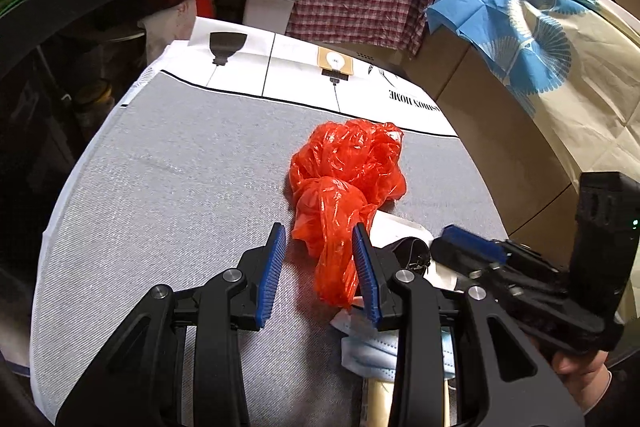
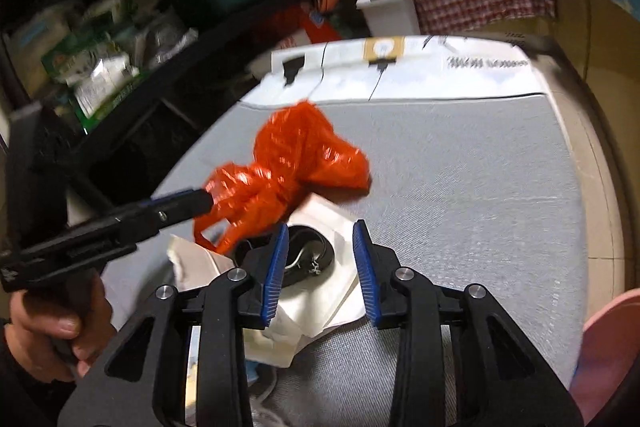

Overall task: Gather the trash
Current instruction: 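Grasp the red plastic bag with the left gripper while the right gripper grasps the black-strapped white item, then carry the red bag with the left gripper while the right gripper carries the strapped item to the bin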

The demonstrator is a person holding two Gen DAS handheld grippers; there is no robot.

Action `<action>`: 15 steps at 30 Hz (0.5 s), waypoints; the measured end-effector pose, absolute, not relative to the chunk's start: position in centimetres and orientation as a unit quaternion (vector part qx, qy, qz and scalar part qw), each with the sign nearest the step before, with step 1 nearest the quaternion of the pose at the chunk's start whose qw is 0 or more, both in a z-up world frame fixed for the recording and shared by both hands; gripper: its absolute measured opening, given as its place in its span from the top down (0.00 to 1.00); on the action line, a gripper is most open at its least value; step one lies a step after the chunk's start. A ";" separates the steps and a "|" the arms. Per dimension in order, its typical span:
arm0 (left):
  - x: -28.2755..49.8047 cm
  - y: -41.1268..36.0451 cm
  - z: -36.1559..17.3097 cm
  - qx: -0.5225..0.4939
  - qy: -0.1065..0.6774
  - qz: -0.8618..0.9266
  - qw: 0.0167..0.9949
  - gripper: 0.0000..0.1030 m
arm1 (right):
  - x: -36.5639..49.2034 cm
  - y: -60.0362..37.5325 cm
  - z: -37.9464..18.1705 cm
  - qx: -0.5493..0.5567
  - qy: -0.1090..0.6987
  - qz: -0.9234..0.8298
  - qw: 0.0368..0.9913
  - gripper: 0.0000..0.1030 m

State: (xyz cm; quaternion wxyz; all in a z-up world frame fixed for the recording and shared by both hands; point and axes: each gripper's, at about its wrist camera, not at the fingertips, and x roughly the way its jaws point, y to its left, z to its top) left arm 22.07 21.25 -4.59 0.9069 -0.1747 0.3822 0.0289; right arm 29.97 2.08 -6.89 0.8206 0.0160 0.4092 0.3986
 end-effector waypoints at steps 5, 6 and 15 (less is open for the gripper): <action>22.4 21.4 -5.0 -0.172 0.387 0.028 0.905 0.69 | 30.3 3.0 -8.0 0.001 0.428 0.397 0.812 0.72; 22.4 21.4 -5.1 -0.173 0.389 0.027 0.904 0.70 | 30.3 3.0 -8.0 -0.002 0.429 0.397 0.812 0.72; 22.4 20.4 -4.5 -0.145 0.389 0.022 0.909 0.94 | 29.7 3.0 -7.6 -0.014 0.418 0.400 0.816 0.95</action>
